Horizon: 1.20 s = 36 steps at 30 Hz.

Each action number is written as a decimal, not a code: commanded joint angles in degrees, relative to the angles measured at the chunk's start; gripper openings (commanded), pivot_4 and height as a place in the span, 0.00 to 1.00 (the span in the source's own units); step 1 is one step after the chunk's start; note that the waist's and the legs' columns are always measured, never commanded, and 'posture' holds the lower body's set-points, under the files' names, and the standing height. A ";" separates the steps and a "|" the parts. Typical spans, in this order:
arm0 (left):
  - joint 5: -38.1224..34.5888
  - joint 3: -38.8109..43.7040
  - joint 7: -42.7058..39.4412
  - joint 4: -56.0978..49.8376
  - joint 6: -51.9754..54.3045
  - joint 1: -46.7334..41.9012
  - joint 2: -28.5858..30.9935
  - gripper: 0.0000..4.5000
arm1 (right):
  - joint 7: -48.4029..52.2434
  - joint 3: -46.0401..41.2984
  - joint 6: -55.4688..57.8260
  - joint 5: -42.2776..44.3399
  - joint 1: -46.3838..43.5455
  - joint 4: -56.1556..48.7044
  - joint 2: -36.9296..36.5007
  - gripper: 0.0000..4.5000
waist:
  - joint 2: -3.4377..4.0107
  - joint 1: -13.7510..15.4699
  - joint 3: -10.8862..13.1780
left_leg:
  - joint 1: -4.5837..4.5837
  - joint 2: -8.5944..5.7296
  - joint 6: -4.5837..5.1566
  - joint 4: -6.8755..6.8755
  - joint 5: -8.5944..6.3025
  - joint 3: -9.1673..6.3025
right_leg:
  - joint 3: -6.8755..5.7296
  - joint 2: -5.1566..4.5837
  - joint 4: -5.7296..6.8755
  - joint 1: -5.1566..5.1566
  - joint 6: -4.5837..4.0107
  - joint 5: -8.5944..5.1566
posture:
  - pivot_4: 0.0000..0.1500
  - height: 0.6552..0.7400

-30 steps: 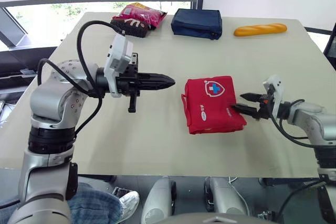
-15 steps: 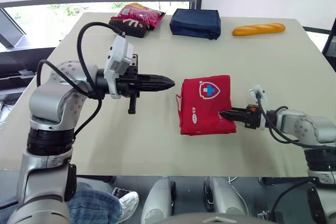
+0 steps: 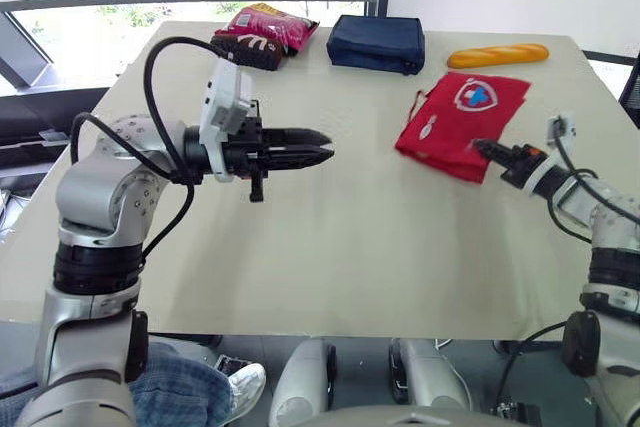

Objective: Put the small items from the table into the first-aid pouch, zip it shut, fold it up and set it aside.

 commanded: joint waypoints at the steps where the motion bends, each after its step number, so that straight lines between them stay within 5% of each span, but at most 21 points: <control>1: -0.13 0.89 0.57 -0.47 -1.01 -1.30 0.07 0.73 | -5.70 -4.50 -7.18 -0.63 -3.73 4.02 -0.19 0.00 | 0.02 -0.04 0.01 | 0.00 -0.01 0.00 -0.02 0.00 0.00 | 0.01 0.00 0.00 -0.01 0.00 0.00 | 1.00 0.72; 4: -0.27 1.03 0.95 -0.44 -1.61 -1.55 -0.34 0.99 | -11.39 -6.65 -13.24 -2.17 -5.73 9.35 0.56 0.00 | 0.03 -0.20 0.02 | 0.00 -0.01 0.00 -0.03 0.00 0.01 | 0.02 0.02 0.01 -0.02 0.00 0.00 | 1.00 0.72; 14: -0.05 1.96 3.41 1.48 -3.62 -2.95 -1.87 0.99 | -31.40 -14.83 -35.78 -2.57 -9.67 21.70 5.41 0.00 | 0.06 -0.09 0.03 | 0.01 -0.07 0.00 -0.03 0.00 0.02 | 0.06 -0.01 0.04 -0.01 0.00 0.00 | 1.00 0.72; 17: -0.12 1.99 3.50 1.44 -4.09 -2.31 -1.83 1.00 | -31.14 -13.63 -34.95 -1.56 -8.32 17.95 8.16 0.27 | 0.06 -0.02 0.03 | 0.01 -0.06 0.00 -0.02 0.00 0.00 | 0.05 -0.01 0.04 -0.01 0.00 0.00 | 1.00 0.72; 23: -0.04 2.72 4.34 1.02 -4.29 -0.48 -0.93 1.00 | -27.62 -7.11 -24.23 -0.12 0.59 -0.45 9.12 0.98 | 0.12 -0.19 0.06 | 0.00 0.03 0.00 -0.03 0.00 -0.01 | 0.05 -0.01 0.06 -0.03 -0.01 0.00 | 1.00 0.72; 28: 0.32 4.35 7.36 -1.16 -3.57 5.78 -0.38 1.00 | -15.18 1.33 -16.07 -1.31 17.32 -21.01 0.87 0.98 | 0.21 0.09 0.02 | 0.00 0.04 0.01 -0.06 0.00 -0.02 | 0.04 -0.01 0.03 -0.03 -0.01 -0.01 | 1.00 0.72; 36: 0.21 11.10 11.26 -3.92 -5.39 23.90 -1.33 1.00 | 15.79 7.39 -34.25 -10.91 42.18 -34.74 -15.58 0.98 | 0.20 -0.27 0.03 | 0.15 0.16 0.02 -0.08 -0.01 0.11 | 0.07 0.02 -0.03 0.00 0.08 -0.25 | 1.00 0.72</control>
